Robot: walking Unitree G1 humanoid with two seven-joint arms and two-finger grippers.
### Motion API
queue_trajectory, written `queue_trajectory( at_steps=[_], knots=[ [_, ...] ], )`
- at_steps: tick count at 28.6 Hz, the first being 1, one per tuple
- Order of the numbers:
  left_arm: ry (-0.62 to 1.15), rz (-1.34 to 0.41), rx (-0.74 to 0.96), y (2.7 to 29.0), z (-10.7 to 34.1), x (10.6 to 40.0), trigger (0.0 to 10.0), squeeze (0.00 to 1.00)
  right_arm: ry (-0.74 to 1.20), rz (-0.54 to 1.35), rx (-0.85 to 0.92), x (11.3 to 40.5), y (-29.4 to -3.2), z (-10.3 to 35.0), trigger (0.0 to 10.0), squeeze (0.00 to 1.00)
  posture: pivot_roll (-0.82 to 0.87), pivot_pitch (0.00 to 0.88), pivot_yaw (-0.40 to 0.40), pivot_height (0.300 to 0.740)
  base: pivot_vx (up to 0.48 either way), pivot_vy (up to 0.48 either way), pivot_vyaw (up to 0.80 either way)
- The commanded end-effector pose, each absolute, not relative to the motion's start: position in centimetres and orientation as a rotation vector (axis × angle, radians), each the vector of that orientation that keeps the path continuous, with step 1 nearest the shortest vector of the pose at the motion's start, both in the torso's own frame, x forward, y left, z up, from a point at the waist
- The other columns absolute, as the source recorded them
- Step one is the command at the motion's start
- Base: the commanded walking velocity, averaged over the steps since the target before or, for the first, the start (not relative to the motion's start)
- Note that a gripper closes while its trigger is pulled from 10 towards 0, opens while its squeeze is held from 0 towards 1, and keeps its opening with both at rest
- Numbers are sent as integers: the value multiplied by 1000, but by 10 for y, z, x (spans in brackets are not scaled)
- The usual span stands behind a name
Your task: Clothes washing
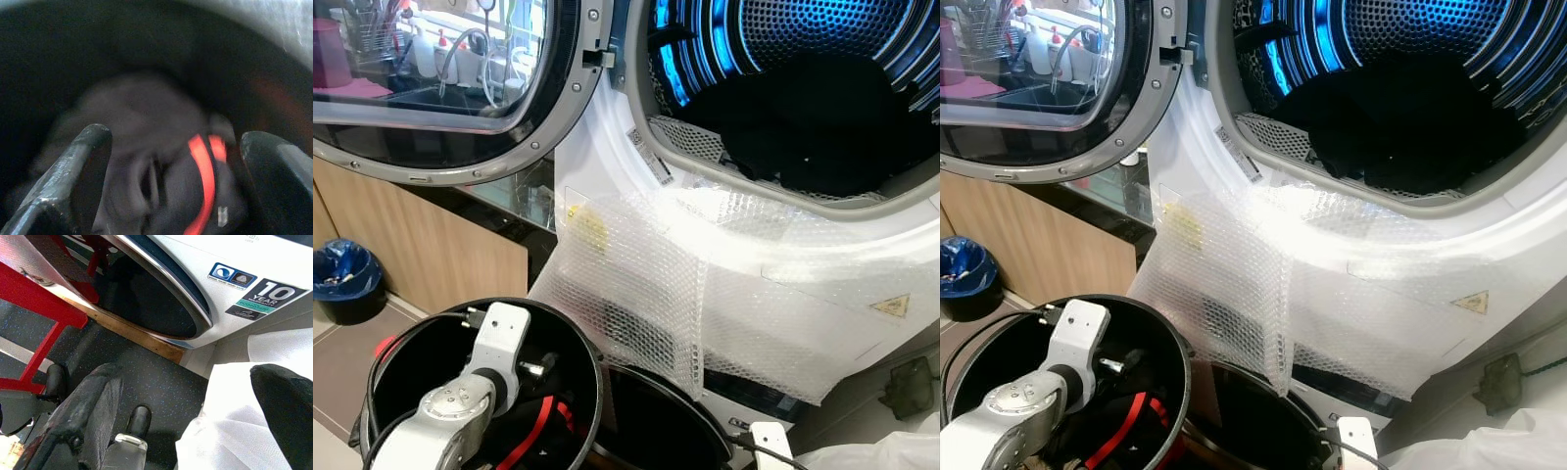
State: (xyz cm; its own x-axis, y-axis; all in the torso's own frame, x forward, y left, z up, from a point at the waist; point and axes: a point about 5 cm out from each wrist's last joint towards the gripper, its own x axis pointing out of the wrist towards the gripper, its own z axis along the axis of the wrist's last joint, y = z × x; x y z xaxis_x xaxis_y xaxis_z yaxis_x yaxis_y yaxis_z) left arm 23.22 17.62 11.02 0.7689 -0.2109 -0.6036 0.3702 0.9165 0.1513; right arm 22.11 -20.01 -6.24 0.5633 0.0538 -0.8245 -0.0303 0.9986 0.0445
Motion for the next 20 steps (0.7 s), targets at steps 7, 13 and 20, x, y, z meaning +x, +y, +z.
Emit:
queue_trajectory(
  at_steps=[7,13,20],
  knots=[
    [640,-515,424,187,123,227,10000,1000,997,27,22,215,-209,-65,10000,0,146,0,-171,740,0,0,0],
    [693,-611,555,196,118,227,10000,1000,1003,23,18,213,-210,-66,10000,0,134,0,-166,740,0,0,0],
    [716,-644,601,200,99,242,10000,1000,1006,21,21,212,-211,-66,10000,0,115,0,-169,740,0,0,0]
  ],
)
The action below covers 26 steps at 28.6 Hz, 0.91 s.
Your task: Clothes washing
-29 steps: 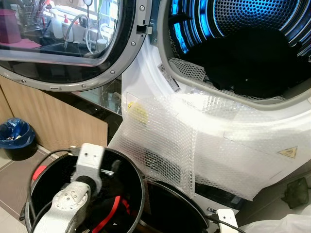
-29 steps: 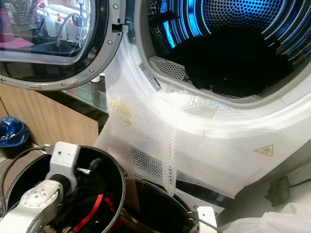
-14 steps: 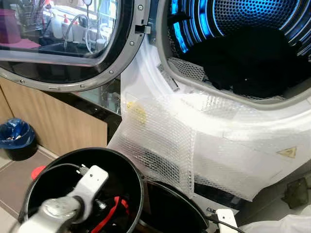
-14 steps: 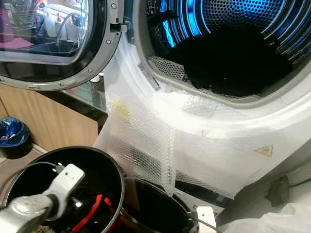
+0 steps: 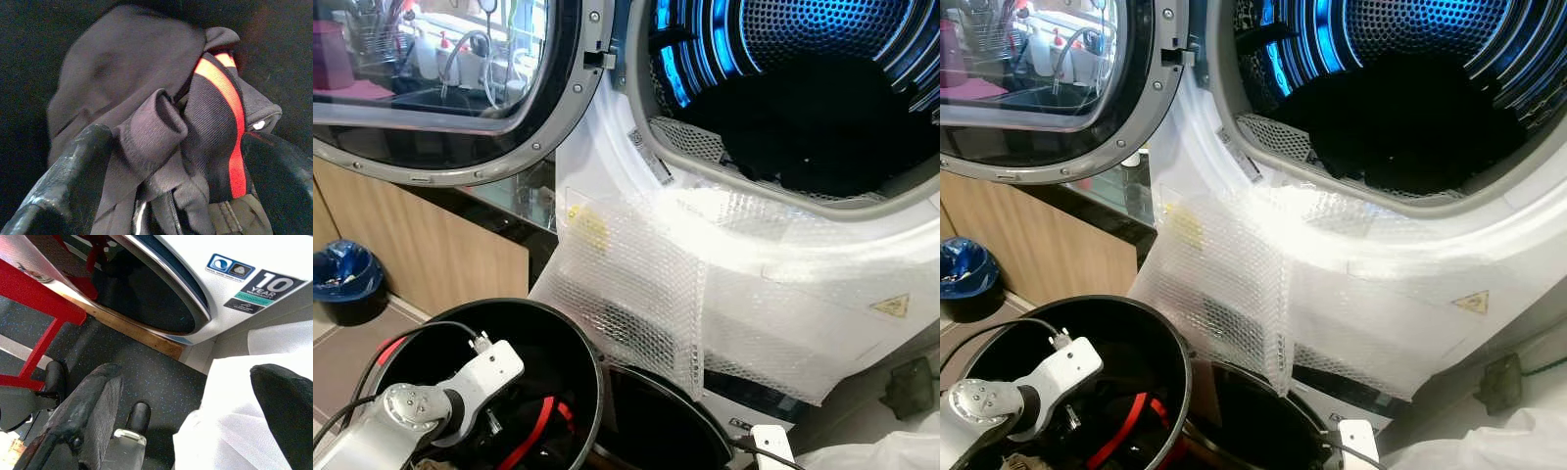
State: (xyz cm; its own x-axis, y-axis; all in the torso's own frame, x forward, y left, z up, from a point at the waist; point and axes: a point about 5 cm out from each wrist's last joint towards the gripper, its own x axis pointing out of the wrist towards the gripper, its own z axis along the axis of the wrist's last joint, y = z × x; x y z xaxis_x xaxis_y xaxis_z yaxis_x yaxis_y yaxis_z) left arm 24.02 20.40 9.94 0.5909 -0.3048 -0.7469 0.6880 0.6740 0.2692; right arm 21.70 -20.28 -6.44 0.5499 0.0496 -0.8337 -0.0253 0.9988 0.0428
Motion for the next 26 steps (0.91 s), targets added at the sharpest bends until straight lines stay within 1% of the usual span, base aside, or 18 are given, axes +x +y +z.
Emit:
queue_trajectory(
  at_steps=[1,4,6,7,9,12,15,16,17,20,22,26],
  knots=[
    [725,-655,599,200,96,243,10000,1000,1006,16,23,212,-211,-66,10000,0,113,0,-170,740,0,0,0],
    [755,-660,664,205,90,245,10000,1000,1008,11,21,211,-213,-66,10000,0,103,2,-170,740,0,0,0],
    [759,-659,678,206,89,246,10000,1000,1009,11,19,211,-214,-66,10000,0,103,2,-170,740,0,0,0],
    [774,-637,743,212,86,248,10000,1000,1010,3,21,210,-215,-66,10000,0,99,3,-168,740,0,0,0],
    [774,-621,758,213,86,250,10000,1000,1010,1,22,209,-216,-66,10000,0,99,4,-169,740,0,0,0],
    [781,-633,722,212,83,251,10000,1000,1014,-6,23,208,-218,-67,10000,0,95,6,-171,740,0,0,0],
    [800,-628,760,214,78,252,10000,1000,1017,-8,22,208,-218,-67,10000,0,92,8,-174,740,0,0,0],
    [804,-611,793,217,76,253,10000,224,1017,-7,21,208,-218,-67,10000,0,91,10,-176,740,0,0,0],
    [799,-579,812,218,75,257,10000,0,1017,-6,20,208,-218,-67,10000,0,91,12,-179,740,0,0,0],
    [743,-504,876,219,72,270,10000,0,1016,0,14,208,-219,-66,10000,0,85,12,-183,740,0,0,0],
    [718,-494,882,218,72,273,10000,0,1016,3,11,209,-219,-66,10000,0,84,14,-185,740,0,0,0],
    [646,-450,814,205,67,284,10000,0,1016,3,2,209,-220,-66,10000,0,66,18,-193,740,0,0,0]
  ],
)
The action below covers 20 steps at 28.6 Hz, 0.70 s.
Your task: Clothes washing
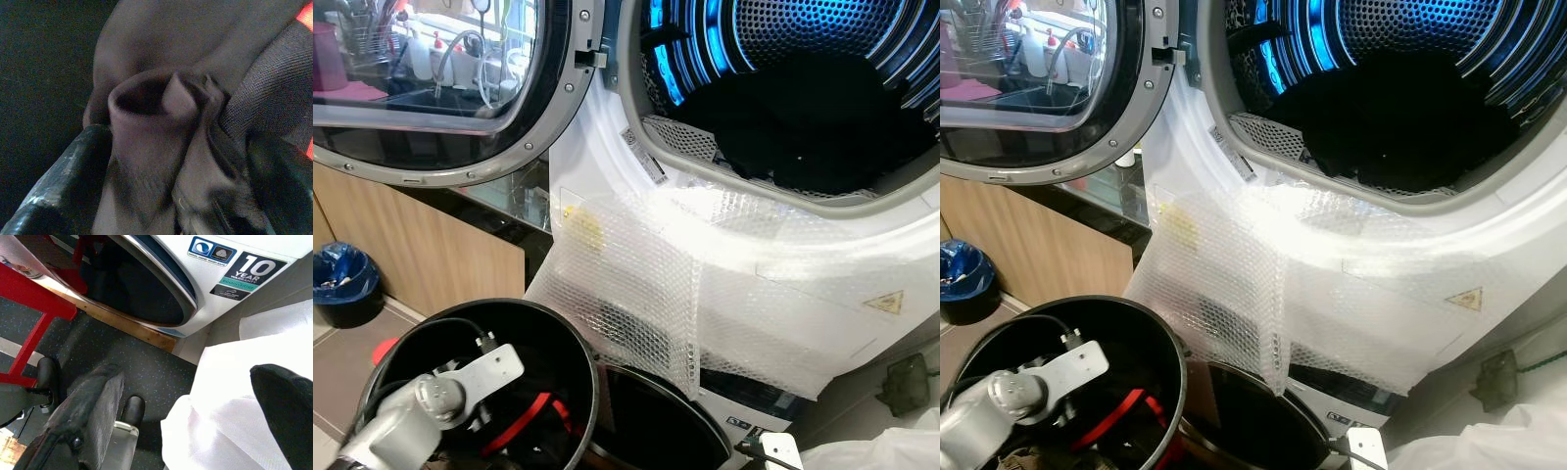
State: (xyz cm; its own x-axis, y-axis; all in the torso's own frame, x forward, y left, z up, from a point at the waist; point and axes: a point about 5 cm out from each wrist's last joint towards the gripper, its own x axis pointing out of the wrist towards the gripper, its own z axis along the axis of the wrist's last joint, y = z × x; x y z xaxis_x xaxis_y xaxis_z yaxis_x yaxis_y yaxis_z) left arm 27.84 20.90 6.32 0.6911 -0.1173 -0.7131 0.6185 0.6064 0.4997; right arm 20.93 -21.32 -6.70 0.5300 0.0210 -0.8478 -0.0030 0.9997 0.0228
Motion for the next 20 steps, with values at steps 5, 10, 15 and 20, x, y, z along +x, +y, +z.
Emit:
queue_trajectory(
  at_steps=[5,10,15,20],
  knots=[
    [625,-451,703,190,53,292,10000,0,1015,-4,-8,209,-225,-65,10000,0,51,20,-197,740,0,0,0],
    [667,-448,697,185,37,289,10000,0,1018,-9,-18,207,-229,-65,10000,0,32,18,-201,740,0,0,0],
    [755,-360,647,188,22,286,2157,0,1020,-17,-25,205,-235,-64,10000,0,15,21,-213,740,0,0,0],
    [784,-369,635,186,16,283,0,0,1022,-19,-29,205,-237,-64,10000,0,16,17,-214,740,0,0,0]
  ],
)
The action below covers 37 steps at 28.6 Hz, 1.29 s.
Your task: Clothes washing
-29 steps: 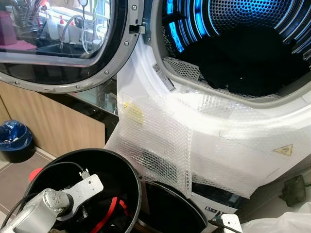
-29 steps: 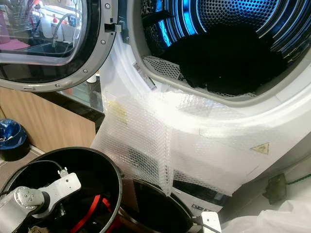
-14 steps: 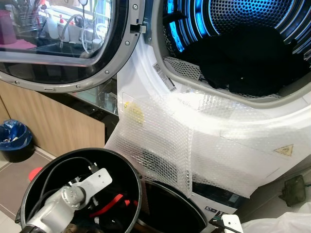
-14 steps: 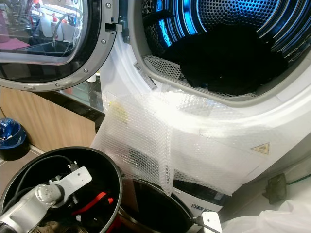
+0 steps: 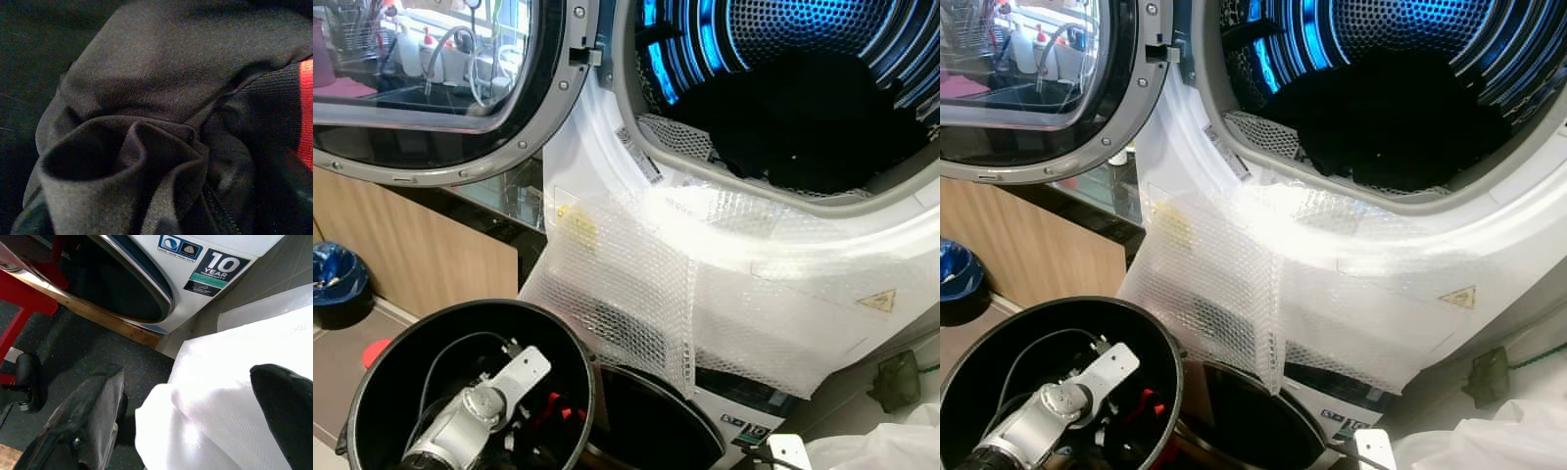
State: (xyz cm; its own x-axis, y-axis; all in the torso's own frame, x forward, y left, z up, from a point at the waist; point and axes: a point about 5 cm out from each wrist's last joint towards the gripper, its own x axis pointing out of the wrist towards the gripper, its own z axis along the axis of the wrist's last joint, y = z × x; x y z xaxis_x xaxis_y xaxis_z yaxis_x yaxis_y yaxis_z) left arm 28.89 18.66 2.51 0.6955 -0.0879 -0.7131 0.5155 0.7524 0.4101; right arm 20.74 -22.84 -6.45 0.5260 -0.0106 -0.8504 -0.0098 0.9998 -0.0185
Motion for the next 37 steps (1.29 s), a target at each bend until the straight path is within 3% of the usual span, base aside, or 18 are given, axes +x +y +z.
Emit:
queue_trajectory(
  at_steps=[1,27,37],
  knots=[
    [786,-375,628,184,14,282,0,0,1021,-17,-28,206,-236,-64,10000,0,17,18,-212,740,0,0,0],
    [730,-317,459,180,19,279,0,0,1011,49,-38,214,-218,-63,10000,0,60,0,-195,740,0,0,0],
    [564,-230,356,177,44,278,0,0,1004,74,-43,218,-210,-62,10000,0,89,0,-192,740,0,0,0]
  ],
)
